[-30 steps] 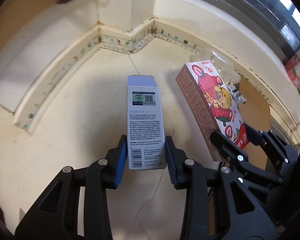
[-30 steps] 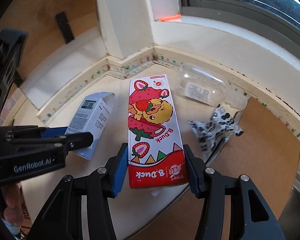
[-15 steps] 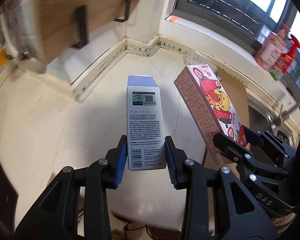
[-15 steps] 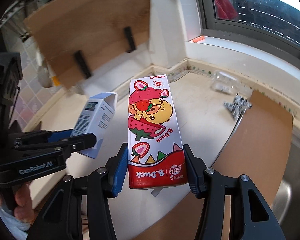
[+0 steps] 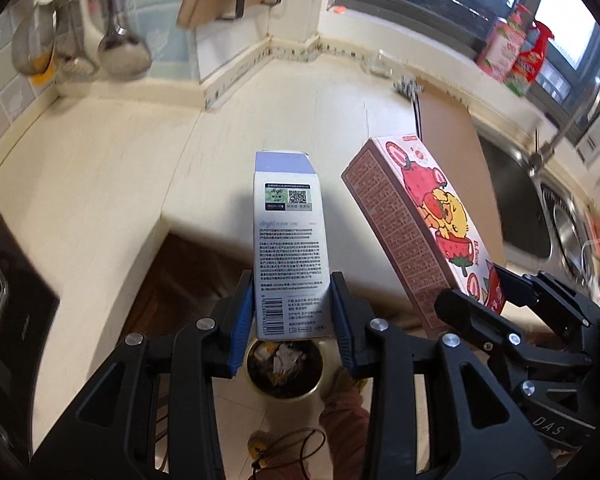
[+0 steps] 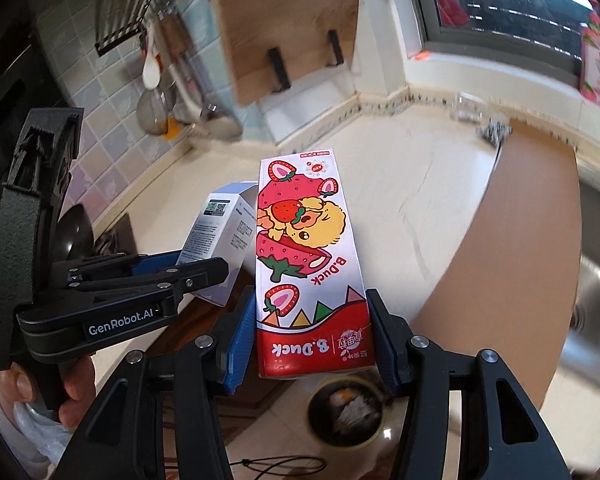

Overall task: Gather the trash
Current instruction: 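Carry the B.Duck carton with the right tool while the left tool carries the white carton to the bin, then open both tools over the bin to drop the two cartons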

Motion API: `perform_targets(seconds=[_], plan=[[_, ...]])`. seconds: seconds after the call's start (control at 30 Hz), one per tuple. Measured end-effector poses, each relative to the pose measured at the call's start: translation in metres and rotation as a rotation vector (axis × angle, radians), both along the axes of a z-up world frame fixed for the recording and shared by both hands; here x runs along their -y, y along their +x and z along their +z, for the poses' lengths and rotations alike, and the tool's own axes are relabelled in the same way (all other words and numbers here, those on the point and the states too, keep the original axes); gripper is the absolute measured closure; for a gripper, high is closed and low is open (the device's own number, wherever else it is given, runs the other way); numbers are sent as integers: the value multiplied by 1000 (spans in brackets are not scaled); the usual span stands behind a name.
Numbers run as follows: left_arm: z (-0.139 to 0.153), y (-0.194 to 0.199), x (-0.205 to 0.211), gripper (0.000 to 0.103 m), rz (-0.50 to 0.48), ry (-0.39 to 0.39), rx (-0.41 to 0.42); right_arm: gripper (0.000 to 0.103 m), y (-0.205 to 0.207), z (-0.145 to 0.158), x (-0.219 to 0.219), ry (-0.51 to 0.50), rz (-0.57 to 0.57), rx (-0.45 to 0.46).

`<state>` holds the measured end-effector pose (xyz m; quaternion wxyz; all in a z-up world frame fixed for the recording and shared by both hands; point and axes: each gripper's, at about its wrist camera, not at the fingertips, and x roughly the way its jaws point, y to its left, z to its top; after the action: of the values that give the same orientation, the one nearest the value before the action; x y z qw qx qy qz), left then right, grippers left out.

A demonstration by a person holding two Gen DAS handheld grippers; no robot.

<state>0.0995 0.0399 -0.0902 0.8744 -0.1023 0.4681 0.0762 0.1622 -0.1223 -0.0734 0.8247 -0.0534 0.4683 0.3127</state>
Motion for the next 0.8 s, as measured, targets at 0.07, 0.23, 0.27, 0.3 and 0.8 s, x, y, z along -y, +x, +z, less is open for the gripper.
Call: perform_targets(seconds=[0.07,0.23,0.27,0.3,0.8], plan=[[-16,-21,2,70,-13,0,-7,51,-23,-13,2,-5,-3,-14],[-72,-63,13,70,-51,19,-31,51,-82,-64,11,-32,-5,-53],[-84,-68,15,70,-55,20,-36,51,-91,-75,13,-37,-4,-66],[-100,-73,17,70,-61,16,-47,51,-102,-90,15,-46,-6,-77],[-367,-90,19,70,-55,-93,-272,51,-160,-373,56,-201,-103,-377]])
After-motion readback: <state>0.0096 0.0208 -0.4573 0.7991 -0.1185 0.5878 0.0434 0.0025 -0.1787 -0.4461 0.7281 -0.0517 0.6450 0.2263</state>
